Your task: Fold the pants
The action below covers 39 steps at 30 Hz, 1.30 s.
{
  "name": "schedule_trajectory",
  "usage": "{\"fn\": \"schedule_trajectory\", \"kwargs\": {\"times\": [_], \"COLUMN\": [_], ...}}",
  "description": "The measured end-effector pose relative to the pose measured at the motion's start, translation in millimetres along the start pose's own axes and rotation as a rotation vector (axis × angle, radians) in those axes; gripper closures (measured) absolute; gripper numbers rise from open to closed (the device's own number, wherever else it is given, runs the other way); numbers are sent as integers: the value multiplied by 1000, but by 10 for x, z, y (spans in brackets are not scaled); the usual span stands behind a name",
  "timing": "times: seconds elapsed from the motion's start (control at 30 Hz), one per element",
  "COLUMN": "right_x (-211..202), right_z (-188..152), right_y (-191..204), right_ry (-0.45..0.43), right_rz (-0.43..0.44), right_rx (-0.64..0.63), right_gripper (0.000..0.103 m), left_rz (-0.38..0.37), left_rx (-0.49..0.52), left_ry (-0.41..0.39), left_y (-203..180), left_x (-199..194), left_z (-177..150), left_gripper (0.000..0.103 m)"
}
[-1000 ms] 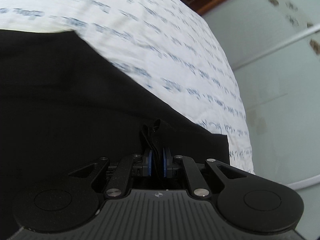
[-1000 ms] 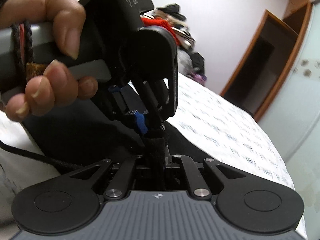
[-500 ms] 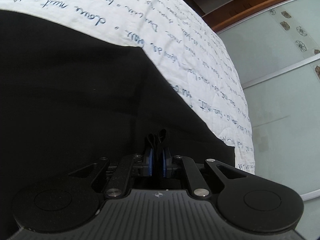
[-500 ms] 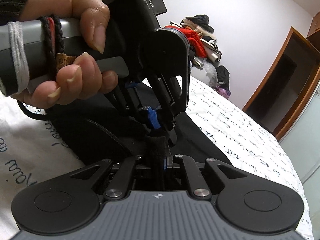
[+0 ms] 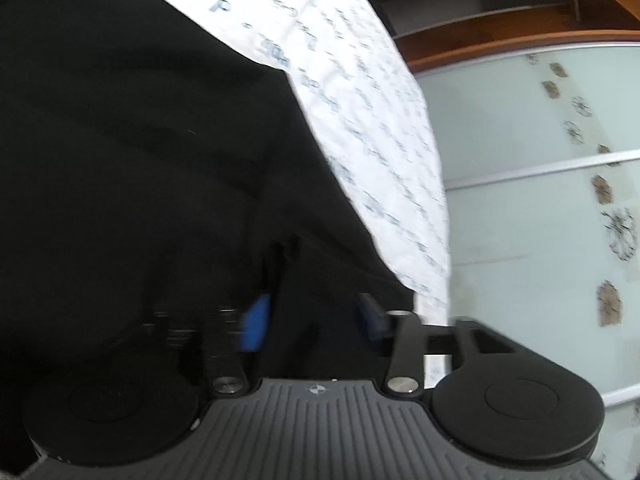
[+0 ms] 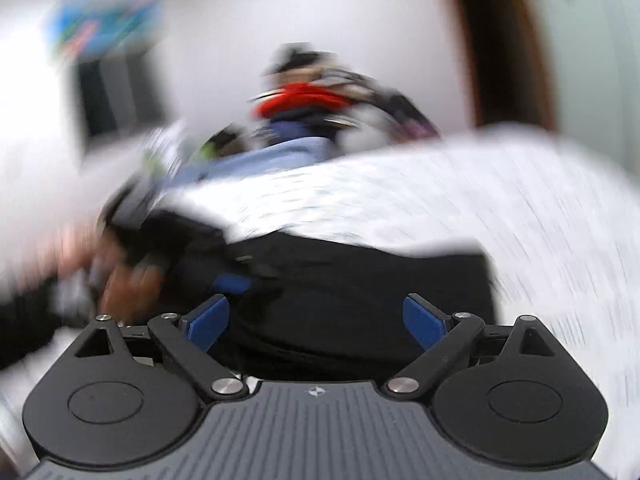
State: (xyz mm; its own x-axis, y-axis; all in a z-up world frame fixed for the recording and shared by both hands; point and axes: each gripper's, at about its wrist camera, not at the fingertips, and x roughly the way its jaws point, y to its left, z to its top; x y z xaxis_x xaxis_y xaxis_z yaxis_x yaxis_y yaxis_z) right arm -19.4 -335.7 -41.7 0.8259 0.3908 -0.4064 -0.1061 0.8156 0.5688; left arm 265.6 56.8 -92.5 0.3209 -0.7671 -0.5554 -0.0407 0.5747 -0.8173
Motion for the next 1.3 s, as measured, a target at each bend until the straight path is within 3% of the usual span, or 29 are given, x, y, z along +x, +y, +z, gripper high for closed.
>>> {"fn": "schedule_trajectory", "kwargs": {"times": [0.07, 0.13, 0.23, 0.3, 0.43, 0.53, 0.8, 0.83, 0.93, 1.0, 1.1, 1.23, 1.3], "right_x": [-149, -189, -41, 20, -3, 146, 550, 539, 540, 533, 464, 517, 575], "right_z": [11, -29, -124, -184, -265, -188, -162, -180, -270, -363, -280, -232, -387], "right_y": [-401, -720, -955, -1072, -1068, -1005, -1020, -1040, -1127, -1192, -1062, -1085, -1251], "right_ry": [18, 30, 65, 77, 82, 103, 76, 42, 31, 19, 13, 32, 73], "right_rz": [45, 112, 210, 241, 194, 149, 162, 153, 49, 45, 62, 48, 47], "right_rx": [245, 443, 665, 773, 767, 749, 832, 864, 929, 963, 885, 844, 908], "right_gripper": [8, 8, 8, 8, 8, 8, 9, 13, 97, 97, 97, 97, 98], "left_rz": [3, 36, 114, 151, 215, 224, 319, 333, 351, 357, 386, 491, 464], "left_rx": [29, 85, 135, 161, 205, 218, 355, 381, 411, 416, 453, 511, 474], "left_ry": [15, 26, 27, 24, -7, -11, -27, -29, -35, -36, -49, -83, -78], "left_y": [-93, -178, -218, -237, -186, -166, -347, -356, -373, -387, -453, -452, -385], "left_x": [0, 19, 40, 36, -48, -68, 52, 61, 66, 51, -17, -53, -74], "left_z": [-39, -64, -92, -102, -133, -130, -182, -195, -216, -213, -234, -222, -194], "left_gripper": [27, 28, 51, 77, 99, 99, 94, 94, 94, 94, 94, 103, 103]}}
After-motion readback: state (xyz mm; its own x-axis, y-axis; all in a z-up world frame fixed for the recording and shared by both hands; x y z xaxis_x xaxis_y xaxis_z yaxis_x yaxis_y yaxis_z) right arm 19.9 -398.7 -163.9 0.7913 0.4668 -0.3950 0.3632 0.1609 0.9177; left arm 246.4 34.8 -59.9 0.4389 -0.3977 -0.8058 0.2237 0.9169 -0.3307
